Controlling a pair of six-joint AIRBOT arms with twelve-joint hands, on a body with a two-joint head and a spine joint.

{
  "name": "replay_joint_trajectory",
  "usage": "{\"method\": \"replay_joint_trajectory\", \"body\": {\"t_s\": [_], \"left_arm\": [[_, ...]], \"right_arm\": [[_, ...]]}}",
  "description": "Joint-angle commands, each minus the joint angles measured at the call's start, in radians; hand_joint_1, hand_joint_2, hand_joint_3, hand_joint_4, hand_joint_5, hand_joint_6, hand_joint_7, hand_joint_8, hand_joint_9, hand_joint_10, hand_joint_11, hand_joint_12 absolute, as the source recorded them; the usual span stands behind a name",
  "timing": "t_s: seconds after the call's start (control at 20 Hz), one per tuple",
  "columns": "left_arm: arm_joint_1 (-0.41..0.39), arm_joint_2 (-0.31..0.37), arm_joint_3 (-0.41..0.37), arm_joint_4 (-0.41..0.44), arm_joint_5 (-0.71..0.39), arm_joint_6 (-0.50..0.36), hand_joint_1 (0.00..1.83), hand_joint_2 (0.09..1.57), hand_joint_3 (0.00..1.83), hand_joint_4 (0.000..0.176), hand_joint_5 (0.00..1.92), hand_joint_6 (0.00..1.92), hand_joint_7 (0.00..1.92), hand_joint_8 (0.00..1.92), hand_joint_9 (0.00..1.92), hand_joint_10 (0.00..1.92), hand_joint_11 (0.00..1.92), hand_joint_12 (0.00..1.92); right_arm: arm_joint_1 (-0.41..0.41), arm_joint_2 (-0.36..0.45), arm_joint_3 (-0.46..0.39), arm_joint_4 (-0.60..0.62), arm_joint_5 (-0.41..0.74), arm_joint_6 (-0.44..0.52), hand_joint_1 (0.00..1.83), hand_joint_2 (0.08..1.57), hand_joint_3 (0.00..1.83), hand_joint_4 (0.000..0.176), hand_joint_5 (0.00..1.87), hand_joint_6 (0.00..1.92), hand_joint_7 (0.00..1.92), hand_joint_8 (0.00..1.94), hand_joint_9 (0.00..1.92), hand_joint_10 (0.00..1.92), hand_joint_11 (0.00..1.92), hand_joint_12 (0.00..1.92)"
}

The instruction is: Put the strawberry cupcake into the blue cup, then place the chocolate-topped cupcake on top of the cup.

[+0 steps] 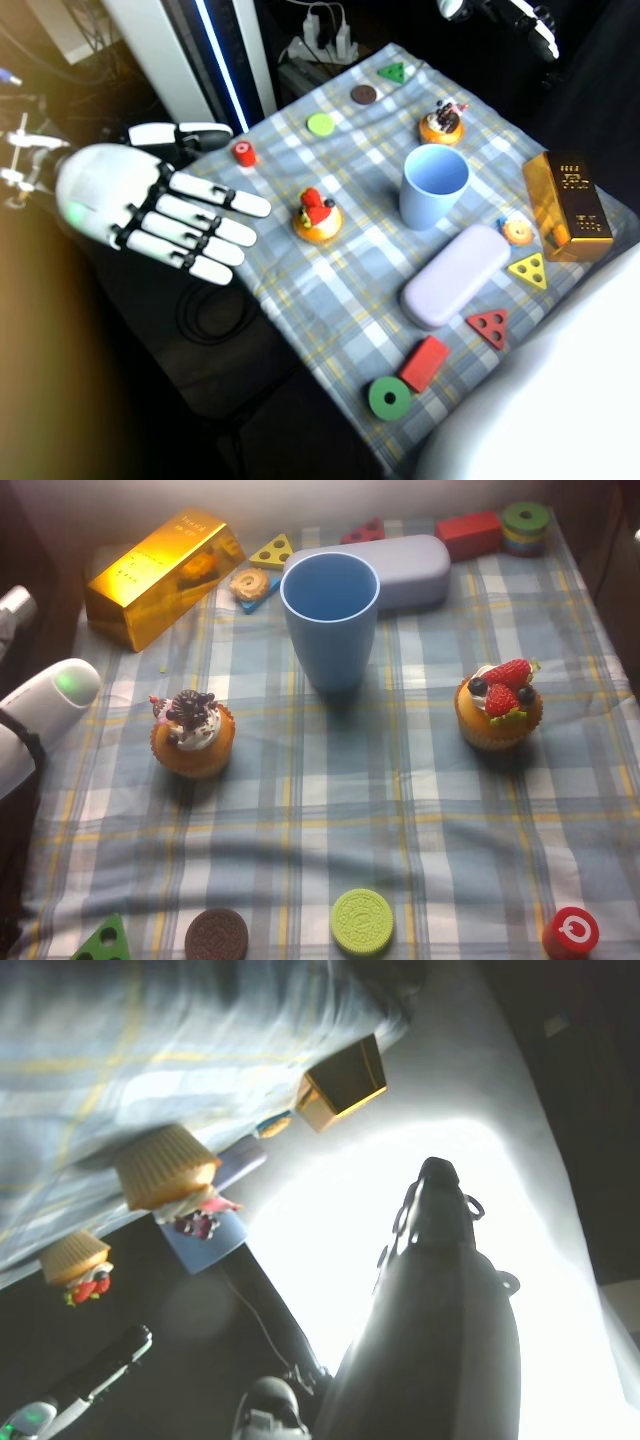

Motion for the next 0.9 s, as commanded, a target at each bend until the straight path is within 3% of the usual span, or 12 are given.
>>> {"method": "replay_joint_trajectory", "body": {"t_s": [0.0, 0.15, 0.2, 0.25, 0.3, 0.4, 0.5, 0.55, 0.6, 0.7, 0.8, 0.85], "left_arm": [[-0.01, -0.003, 0.006, 0.03, -0.119, -0.006, 0.03, 0.94, 0.01, 0.0, 0.17, 0.0, 0.08, 0.0, 0.04, 0.01, 0.01, 0.06], [-0.01, -0.002, 0.006, 0.03, -0.118, -0.006, 0.01, 0.93, 0.0, 0.018, 0.18, 0.01, 0.11, 0.01, 0.06, 0.01, 0.03, 0.07], [-0.011, -0.002, 0.006, 0.031, -0.115, -0.006, 0.01, 0.92, 0.0, 0.047, 0.16, 0.0, 0.09, 0.0, 0.04, 0.0, 0.0, 0.04], [-0.011, -0.002, 0.006, 0.031, -0.115, -0.006, 0.01, 0.92, 0.0, 0.047, 0.16, 0.0, 0.09, 0.0, 0.04, 0.0, 0.0, 0.04], [-0.012, -0.002, 0.007, 0.032, -0.112, -0.006, 0.01, 0.94, 0.01, 0.025, 0.17, 0.0, 0.1, 0.01, 0.05, 0.01, 0.01, 0.04], [-0.011, -0.002, 0.007, 0.028, -0.114, -0.006, 0.01, 0.93, 0.0, 0.031, 0.18, 0.0, 0.1, 0.0, 0.06, 0.01, 0.02, 0.05], [-0.011, -0.003, 0.009, 0.028, -0.109, -0.006, 0.0, 0.93, 0.0, 0.028, 0.17, 0.0, 0.1, 0.0, 0.05, 0.0, 0.02, 0.05], [-0.011, -0.003, 0.01, 0.029, -0.107, -0.006, 0.02, 0.94, 0.01, 0.023, 0.17, 0.0, 0.1, 0.0, 0.05, 0.0, 0.01, 0.04], [-0.011, -0.003, 0.011, 0.03, -0.105, -0.006, 0.03, 0.94, 0.0, 0.014, 0.17, 0.0, 0.1, 0.0, 0.06, 0.0, 0.02, 0.05], [-0.011, -0.003, 0.012, 0.03, -0.102, -0.006, 0.02, 0.93, 0.0, 0.024, 0.17, 0.0, 0.11, 0.0, 0.06, 0.01, 0.03, 0.05], [-0.011, -0.003, 0.013, 0.031, -0.1, -0.006, 0.06, 0.93, 0.0, 0.007, 0.19, 0.01, 0.12, 0.01, 0.07, 0.01, 0.01, 0.04], [-0.011, -0.003, 0.013, 0.031, -0.099, -0.006, 0.07, 0.94, 0.0, 0.0, 0.19, 0.01, 0.13, 0.01, 0.07, 0.01, 0.02, 0.05]], "right_arm": [[0.014, 0.0, 0.004, 0.006, 0.118, 0.008, 0.03, 1.0, 0.01, 0.004, 0.0, 0.0, 0.0, 0.0, 0.0, 0.0, 0.0, 0.0], [0.016, 0.001, 0.007, 0.004, 0.116, 0.008, 0.04, 0.98, 0.0, 0.017, 0.0, 0.0, 0.0, 0.0, 0.0, 0.0, 0.0, 0.0], [0.029, 0.001, 0.013, -0.011, 0.099, 0.008, 0.06, 0.95, 0.0, 0.007, 0.0, 0.0, 0.0, 0.0, 0.0, 0.0, 0.0, 0.0], [0.033, 0.001, 0.014, -0.018, 0.091, 0.008, 0.06, 0.95, 0.0, 0.007, 0.0, 0.0, 0.0, 0.0, 0.0, 0.0, 0.0, 0.0], [0.081, -0.003, 0.029, -0.061, 0.037, 0.01, 0.07, 0.94, 0.0, 0.0, 0.0, 0.0, 0.0, 0.0, 0.0, 0.0, 0.03, 0.01], [0.16, -0.03, 0.078, -0.145, -0.057, 0.059, 0.31, 0.92, 0.0, 0.0, 0.0, 0.0, 0.02, 0.01, 0.0, 0.0, 0.01, 0.0], [0.252, -0.063, 0.138, -0.242, -0.163, 0.139, 0.47, 0.93, 0.0, 0.017, 0.0, 0.0, 0.03, 0.01, 0.0, 0.0, 0.0, 0.0], [0.29, -0.083, 0.174, -0.302, -0.212, 0.195, 0.48, 0.91, 0.0, 0.039, 0.04, 0.0, 0.09, 0.01, 0.03, 0.0, 0.03, 0.01], [0.322, -0.098, 0.201, -0.351, -0.252, 0.246, 0.52, 0.91, 0.0, 0.041, 0.07, 0.01, 0.09, 0.0, 0.03, 0.0, 0.01, 0.0], [0.377, -0.124, 0.24, -0.437, -0.311, 0.31, 0.57, 0.9, 0.0, 0.041, 0.14, 0.01, 0.06, 0.0, 0.0, 0.0, 0.0, 0.0], [0.426, -0.136, 0.26, -0.512, -0.378, 0.332, 0.58, 0.9, 0.0, 0.013, 0.24, 0.01, 0.19, 0.01, 0.09, 0.01, 0.03, 0.01], [0.444, -0.139, 0.264, -0.54, -0.404, 0.336, 0.59, 0.9, 0.0, 0.014, 0.26, 0.01, 0.23, 0.01, 0.11, 0.01, 0.03, 0.01]]}}
